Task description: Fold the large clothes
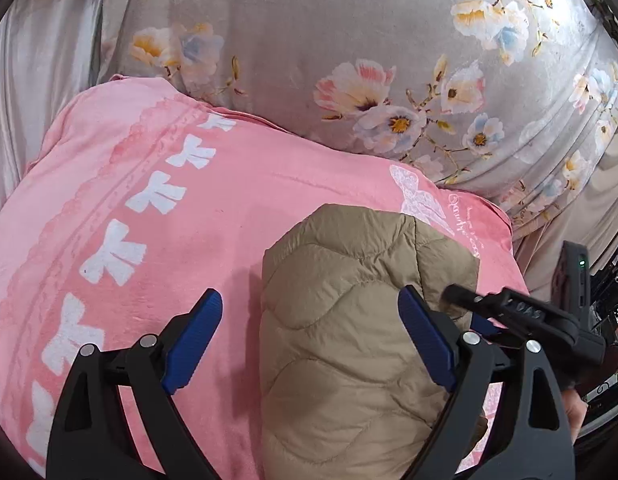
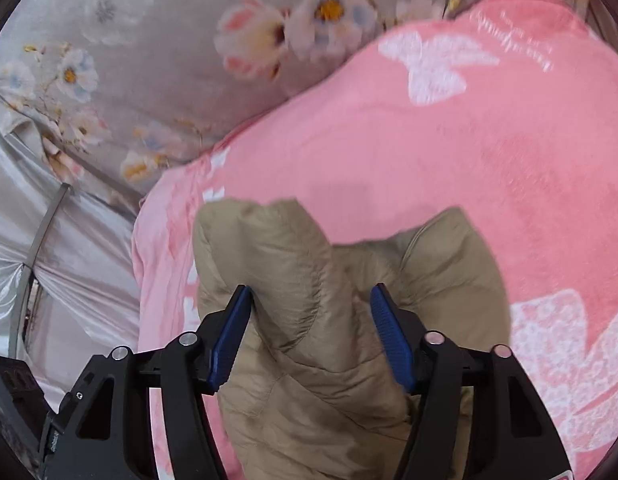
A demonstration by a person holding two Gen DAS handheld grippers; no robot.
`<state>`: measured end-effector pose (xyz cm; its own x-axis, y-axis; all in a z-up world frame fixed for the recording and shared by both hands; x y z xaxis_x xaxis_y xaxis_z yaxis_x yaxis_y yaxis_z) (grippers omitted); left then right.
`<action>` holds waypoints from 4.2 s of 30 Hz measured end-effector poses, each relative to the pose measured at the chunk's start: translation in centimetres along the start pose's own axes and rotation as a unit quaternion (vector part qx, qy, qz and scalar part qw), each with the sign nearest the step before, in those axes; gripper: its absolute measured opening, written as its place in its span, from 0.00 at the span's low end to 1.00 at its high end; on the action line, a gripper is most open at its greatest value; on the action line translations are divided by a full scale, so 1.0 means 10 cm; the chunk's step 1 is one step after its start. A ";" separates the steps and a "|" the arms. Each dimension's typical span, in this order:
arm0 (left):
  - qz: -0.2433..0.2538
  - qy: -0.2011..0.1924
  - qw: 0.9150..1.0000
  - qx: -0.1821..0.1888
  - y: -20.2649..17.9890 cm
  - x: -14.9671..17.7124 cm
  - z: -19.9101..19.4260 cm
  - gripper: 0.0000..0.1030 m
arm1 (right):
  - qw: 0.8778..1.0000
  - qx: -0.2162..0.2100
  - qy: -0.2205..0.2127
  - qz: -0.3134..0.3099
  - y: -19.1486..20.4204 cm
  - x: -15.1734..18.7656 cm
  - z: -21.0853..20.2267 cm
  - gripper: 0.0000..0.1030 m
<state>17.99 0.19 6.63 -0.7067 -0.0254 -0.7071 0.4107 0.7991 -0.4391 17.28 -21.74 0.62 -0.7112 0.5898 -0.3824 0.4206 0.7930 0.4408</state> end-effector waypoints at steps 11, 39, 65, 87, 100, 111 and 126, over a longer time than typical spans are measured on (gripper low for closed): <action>0.039 0.063 0.997 0.001 -0.46 0.26 0.74 0.84 | 0.992 0.105 -0.075 -0.016 -0.83 0.05 -0.05 0.13; 0.094 0.077 0.988 -0.094 -0.36 0.96 1.75 0.96 | 0.979 0.142 -0.137 -0.052 -1.25 0.29 0.54 0.22; 0.113 0.055 0.986 -0.112 -0.32 0.98 1.93 0.96 | 0.979 0.136 -0.144 -0.044 -1.29 0.25 0.60 0.23; 0.071 0.066 0.994 -0.048 -0.25 1.03 1.49 0.96 | 0.990 0.053 -0.127 0.030 -1.56 0.23 0.43 0.39; 0.054 0.136 0.988 -0.041 -0.33 1.67 0.81 0.96 | 0.961 0.162 -0.195 -0.113 -1.18 0.90 -0.17 0.15; 0.081 0.149 0.984 -0.062 -0.28 1.85 0.99 0.96 | 0.953 0.194 -0.196 -0.128 -1.31 1.17 0.18 0.17; 0.086 0.150 0.983 -0.061 -0.21 1.87 1.08 0.96 | 0.947 0.206 -0.207 -0.135 -1.30 1.20 0.24 0.17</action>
<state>10.16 -8.47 -11.67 -0.7786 0.2793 -0.5619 0.4788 0.8432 -0.2443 4.66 -24.59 -11.60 -0.5789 0.2990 -0.7586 0.4991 0.8656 -0.0397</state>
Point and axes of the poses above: each gripper's, at about its wrist camera, not at the fingertips, and z roughly the way its jaws point, y to its left, x to its underside, the point moved 9 cm from there along z, roughly the way its jaws point, and after that the axes turned 13 degrees about x, right-handed, at the moved point
